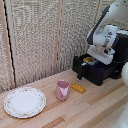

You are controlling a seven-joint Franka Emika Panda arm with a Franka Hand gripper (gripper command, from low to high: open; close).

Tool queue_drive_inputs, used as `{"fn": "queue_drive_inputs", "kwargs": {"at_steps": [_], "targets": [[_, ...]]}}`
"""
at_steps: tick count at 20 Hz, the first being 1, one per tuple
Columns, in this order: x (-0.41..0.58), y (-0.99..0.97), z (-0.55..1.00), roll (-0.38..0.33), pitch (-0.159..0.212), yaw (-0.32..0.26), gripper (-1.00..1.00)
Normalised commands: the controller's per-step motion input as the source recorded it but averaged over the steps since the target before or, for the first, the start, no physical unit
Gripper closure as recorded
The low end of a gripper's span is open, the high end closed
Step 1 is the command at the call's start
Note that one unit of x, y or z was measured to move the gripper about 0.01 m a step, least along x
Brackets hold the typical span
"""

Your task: Please go towards the air fryer and gently seize its handle using your gripper. Slowly reveal the interior of the air fryer by pulling the handle outward. Head to the bowl filled with hot dogs and firmly but gently grasp it. Carefully place it inside the now-open air fryer.

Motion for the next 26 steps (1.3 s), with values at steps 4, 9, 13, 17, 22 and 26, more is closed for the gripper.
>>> {"fn": "queue_drive_inputs", "kwargs": {"at_steps": [4,9,13,17,22,26], "targets": [[0.344,-0.09,-0.09,-0.117,0.113,0.021,1.00],[0.311,-0.03,-0.03,-0.097,0.082,0.023,-1.00],[0.074,-0.01,0.19,-0.017,0.066,0.000,-1.00],[0.000,0.00,0.49,-0.054,0.099,0.003,-1.00],[-0.013,-0.12,0.80,-0.044,0.123,0.014,-1.00],[-0.128,-0.23,0.81,-0.003,0.110,0.136,-1.00]]}}
